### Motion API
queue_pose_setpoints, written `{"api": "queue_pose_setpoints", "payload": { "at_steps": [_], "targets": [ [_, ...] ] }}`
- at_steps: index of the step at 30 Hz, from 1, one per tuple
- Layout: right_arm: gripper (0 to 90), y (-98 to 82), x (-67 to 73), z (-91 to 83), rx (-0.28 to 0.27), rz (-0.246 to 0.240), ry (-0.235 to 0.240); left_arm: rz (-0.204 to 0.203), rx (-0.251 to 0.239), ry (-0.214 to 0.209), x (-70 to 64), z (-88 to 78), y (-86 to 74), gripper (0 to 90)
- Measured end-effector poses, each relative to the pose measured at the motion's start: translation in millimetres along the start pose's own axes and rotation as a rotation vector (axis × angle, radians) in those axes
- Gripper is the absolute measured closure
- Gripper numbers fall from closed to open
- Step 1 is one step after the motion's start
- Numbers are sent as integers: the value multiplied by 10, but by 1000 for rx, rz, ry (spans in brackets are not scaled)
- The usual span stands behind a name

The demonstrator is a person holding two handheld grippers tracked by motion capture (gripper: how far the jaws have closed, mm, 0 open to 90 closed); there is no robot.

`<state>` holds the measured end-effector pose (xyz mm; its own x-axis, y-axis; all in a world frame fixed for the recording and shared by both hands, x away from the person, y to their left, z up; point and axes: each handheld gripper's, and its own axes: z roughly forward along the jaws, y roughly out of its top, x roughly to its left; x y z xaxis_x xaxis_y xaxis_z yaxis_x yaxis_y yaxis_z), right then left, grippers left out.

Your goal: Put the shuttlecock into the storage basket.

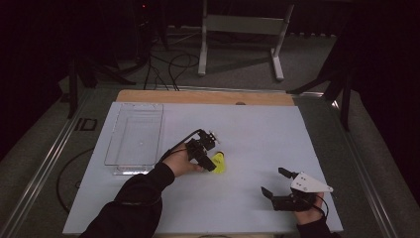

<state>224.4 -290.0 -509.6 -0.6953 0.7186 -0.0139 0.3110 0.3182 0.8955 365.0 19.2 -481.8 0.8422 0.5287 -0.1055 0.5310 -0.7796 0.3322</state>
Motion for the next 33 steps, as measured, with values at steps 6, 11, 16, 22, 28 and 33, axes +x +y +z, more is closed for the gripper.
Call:
{"api": "queue_pose_setpoints", "payload": {
  "at_steps": [6, 11, 16, 22, 28, 33],
  "targets": [
    [93, -2, -2, 3, 1, -3, 0, -19, 3, 27, 38, 93, 27, 460],
    [93, -4, -1, 5, 2, 0, 1, -19, 13, 27, 51, 151, 41, 555],
    [93, -3, -1, 4, 2, -3, 0, -14, 30, 28, 45, 208, 55, 675],
    [93, -3, 1, 6, 3, -1, 1, -28, 41, 29, 46, 236, 89, 801],
    [93, -4, -1, 6, 4, -1, 0, -32, 39, 35, 29, 210, 133, 896],
    [93, -4, -1, 5, 5, -1, -1, -27, 36, 53, 5, 154, 171, 900]
  ]
}}
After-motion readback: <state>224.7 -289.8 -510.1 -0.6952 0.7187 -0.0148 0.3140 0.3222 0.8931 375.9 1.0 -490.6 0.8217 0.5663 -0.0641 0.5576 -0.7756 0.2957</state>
